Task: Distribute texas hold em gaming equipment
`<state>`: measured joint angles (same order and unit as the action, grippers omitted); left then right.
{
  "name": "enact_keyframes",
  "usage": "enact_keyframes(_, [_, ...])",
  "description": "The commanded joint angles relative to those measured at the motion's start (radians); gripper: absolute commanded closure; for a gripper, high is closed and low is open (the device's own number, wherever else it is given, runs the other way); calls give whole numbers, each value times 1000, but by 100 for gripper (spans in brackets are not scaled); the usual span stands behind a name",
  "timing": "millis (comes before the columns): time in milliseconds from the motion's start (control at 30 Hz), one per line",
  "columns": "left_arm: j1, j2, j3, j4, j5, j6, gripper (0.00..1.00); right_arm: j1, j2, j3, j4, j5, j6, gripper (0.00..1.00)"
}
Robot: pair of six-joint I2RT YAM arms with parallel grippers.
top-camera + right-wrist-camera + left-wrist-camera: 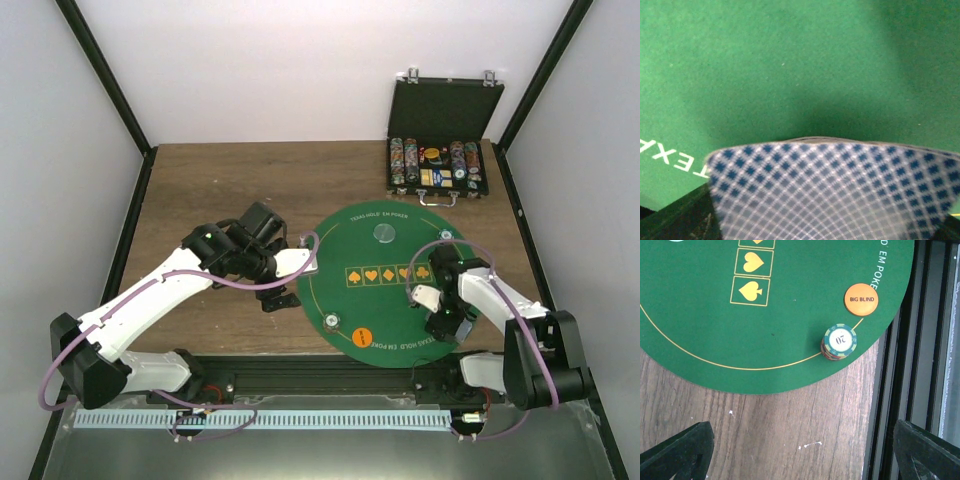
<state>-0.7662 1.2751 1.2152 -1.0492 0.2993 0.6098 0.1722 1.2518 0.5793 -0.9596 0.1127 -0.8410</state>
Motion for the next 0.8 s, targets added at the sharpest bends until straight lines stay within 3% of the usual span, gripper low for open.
enact_keyframes(0, [-4, -16, -6, 4, -2, 0, 1, -4, 11, 2, 62, -62, -26, 20])
enact_keyframes(333, [-5, -14, 0, -1, -7, 1, 2, -2, -22, 12, 53, -54, -43, 55])
enact_keyframes(567, [-4, -6, 0, -3, -10, -11, 2, 45, -37, 106, 14, -108, -25, 62])
enact_keyframes(767, [54, -12, -22, -12, -20, -9, 2, 127, 47, 298, 19, -143, 29, 64])
